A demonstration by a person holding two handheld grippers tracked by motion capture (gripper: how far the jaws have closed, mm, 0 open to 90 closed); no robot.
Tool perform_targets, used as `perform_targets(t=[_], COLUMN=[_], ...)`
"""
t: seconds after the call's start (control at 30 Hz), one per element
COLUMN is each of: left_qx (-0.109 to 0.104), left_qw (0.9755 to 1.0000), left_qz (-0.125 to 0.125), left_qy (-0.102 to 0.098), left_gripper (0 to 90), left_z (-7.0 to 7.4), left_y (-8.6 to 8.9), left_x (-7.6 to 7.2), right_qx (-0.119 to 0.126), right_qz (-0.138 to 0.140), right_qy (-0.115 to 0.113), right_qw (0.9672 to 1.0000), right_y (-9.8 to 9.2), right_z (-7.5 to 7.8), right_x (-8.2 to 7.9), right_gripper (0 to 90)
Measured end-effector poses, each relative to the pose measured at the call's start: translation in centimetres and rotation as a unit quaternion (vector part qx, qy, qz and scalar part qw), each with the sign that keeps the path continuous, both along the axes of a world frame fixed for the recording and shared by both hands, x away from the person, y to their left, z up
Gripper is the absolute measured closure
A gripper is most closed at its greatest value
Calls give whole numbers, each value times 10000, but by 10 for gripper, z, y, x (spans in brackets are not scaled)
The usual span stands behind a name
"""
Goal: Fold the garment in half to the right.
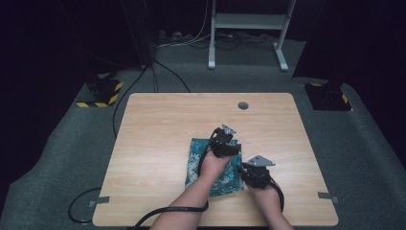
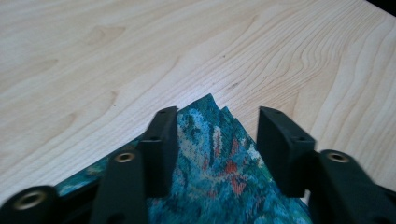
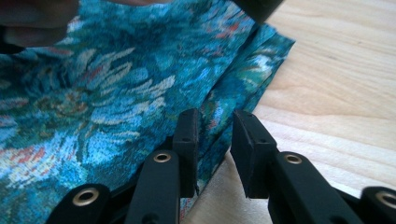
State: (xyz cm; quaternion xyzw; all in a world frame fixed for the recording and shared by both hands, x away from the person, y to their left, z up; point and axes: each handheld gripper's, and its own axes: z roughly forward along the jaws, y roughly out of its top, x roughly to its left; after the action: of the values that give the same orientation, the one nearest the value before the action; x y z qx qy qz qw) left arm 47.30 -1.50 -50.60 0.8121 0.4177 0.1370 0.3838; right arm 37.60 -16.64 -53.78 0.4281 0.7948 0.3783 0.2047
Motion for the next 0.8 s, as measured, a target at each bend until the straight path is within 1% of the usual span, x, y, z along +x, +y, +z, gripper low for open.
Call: perform_targets(t=[0.13, 0.17, 0.2, 0.33, 0.37, 0.4, 0.53, 0.6, 0.63, 0.7, 0.73, 0.77, 0.8], left_qx=[15, 92, 108, 97, 99, 62, -4, -49, -49, -138, -138, -197, -204], left_qw=[10000, 9999, 9999, 9999, 9998, 9998, 9999, 9999, 9999, 9999, 9999, 9998, 9997], left_qz=[61, 39, 33, 104, 113, 109, 123, 100, 100, 93, 93, 93, 97], left_qy=[54, 41, 56, 83, 88, 122, 98, 40, 40, 4, 4, -45, -85], left_gripper=[643, 674, 699, 840, 861, 874, 889, 891, 891, 891, 892, 891, 891], left_z=[-5, -6, -7, -9, -10, -10, -11, -9, -9, -6, -6, -4, -2], left_y=[-2, -4, -5, -4, -4, -4, -5, -5, -5, -4, -4, -3, -2], left_x=[3, 3, 4, 6, 6, 6, 5, 3, 3, 1, 1, -1, -2], right_qx=[-49, -70, -72, -76, -70, -72, -54, 62, 62, 67, 67, 68, 69], right_qz=[57, 85, 102, 111, 109, 108, 118, 138, 138, 145, 145, 157, 163], right_qy=[29, 13, 17, 25, 30, 27, 33, 90, 90, 67, 67, 52, 48], right_qw=[10000, 9999, 9999, 9999, 9999, 9999, 9999, 9998, 9998, 9999, 9999, 9998, 9998], right_y=[3, 4, 5, 5, 5, 5, 5, 5, 5, 7, 7, 9, 11], right_z=[-3, -4, -4, -4, -4, -4, -4, -5, -5, -6, -6, -6, -6], right_x=[-1, -1, -2, -2, -2, -2, -2, -1, -1, 0, 0, 2, 3], right_gripper=[718, 725, 728, 731, 730, 730, 731, 737, 737, 749, 749, 752, 752])
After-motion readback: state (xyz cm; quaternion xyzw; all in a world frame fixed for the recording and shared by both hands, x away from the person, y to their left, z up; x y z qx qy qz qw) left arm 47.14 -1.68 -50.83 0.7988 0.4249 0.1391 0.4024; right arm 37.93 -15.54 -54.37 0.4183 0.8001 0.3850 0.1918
